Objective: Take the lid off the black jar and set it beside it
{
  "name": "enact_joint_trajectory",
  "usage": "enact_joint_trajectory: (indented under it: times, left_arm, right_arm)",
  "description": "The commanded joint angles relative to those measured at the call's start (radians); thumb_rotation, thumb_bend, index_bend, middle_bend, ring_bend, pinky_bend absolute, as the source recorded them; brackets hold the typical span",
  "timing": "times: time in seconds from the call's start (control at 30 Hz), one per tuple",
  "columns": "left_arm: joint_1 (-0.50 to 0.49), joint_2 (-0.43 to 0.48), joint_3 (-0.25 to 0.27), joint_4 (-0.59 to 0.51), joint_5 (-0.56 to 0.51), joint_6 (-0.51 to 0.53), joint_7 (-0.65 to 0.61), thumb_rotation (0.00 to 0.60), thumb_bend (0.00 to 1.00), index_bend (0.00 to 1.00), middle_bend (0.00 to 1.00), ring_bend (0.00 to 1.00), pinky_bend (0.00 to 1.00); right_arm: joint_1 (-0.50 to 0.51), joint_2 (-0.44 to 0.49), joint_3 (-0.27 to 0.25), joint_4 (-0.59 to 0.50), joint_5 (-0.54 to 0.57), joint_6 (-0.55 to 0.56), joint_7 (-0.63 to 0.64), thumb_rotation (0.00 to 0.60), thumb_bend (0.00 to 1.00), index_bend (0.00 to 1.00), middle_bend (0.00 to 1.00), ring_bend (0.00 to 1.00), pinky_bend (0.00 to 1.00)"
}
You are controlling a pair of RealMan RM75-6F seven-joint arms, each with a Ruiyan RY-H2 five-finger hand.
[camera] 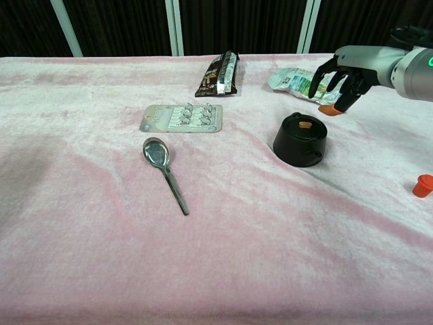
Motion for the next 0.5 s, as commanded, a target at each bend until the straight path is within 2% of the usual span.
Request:
enact_joint_trajectory:
  times: [0.03, 0.5]
  left_arm:
    - [0.0, 0.0, -0.001, 0.0, -0.002, -0.001, -0.001, 0.6, 0.42, 0.18, 0.03, 0.0, 0.02]
    - [-0.003, 0.002, -0.002, -0.002, -0.006, -0.006, 0.001, 0.6, 0.42, 0.18, 0.03, 0.0, 0.02]
  right_arm:
    - [-0.01, -0.005, 0.012, -0.014, 0.003, -0.007, 0.021, 0.6, 0.26, 0.41, 0.12, 0.21, 0.2]
    - [-0.037, -0.074, 0.022, 0.043, -0.013, -0.005, 0.021, 0.6, 0.25, 0.53, 0.12, 0.21, 0.2]
